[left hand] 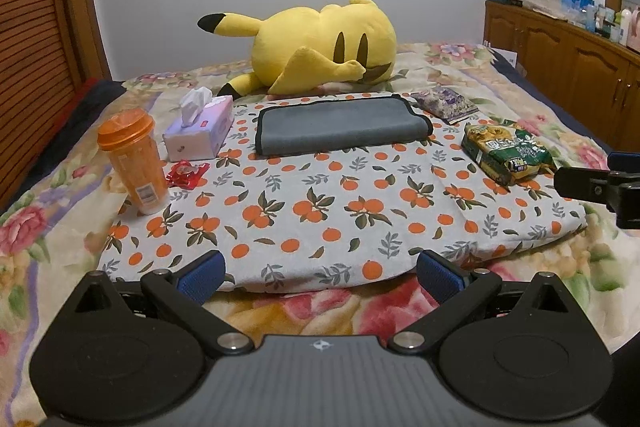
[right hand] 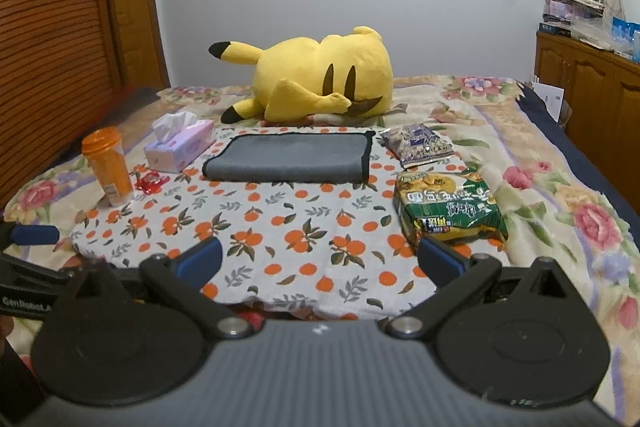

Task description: Fold towel

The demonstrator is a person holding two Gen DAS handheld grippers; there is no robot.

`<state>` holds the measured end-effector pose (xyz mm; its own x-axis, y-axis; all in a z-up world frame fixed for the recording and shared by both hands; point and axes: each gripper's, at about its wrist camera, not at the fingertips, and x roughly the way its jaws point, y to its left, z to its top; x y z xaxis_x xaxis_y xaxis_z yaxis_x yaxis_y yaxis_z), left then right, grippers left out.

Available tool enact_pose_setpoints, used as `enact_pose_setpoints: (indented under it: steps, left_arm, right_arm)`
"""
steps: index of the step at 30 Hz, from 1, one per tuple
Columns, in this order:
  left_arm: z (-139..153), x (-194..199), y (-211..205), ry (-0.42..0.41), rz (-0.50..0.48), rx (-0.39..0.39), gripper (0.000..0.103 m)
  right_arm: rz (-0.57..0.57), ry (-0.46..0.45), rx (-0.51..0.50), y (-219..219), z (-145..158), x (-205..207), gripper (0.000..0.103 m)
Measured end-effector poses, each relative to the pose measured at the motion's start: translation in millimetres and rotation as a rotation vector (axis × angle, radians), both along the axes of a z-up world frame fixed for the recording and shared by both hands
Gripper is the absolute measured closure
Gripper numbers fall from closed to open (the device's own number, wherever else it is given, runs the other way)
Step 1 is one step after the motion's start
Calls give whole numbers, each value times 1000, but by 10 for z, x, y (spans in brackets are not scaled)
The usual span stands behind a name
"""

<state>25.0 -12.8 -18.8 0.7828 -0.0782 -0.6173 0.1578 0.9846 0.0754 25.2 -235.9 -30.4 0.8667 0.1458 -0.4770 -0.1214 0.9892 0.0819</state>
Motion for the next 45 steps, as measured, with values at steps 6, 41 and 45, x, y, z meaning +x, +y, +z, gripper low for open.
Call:
enact_pose_setpoints:
  steps: [6, 41, 45]
  left_arm:
    - [-30, -24, 29, -10, 12, -9, 0]
    - [151, -266, 119, -193, 35, -37, 0]
    - [175, -299, 115, -219, 29, -39, 0]
  right_arm:
    - [-15, 6, -6, -17, -79, -4, 0]
    - [-45, -128, 5, -71, -16, -160, 0]
    - [-49, -156, 12, -87, 6, -195, 0]
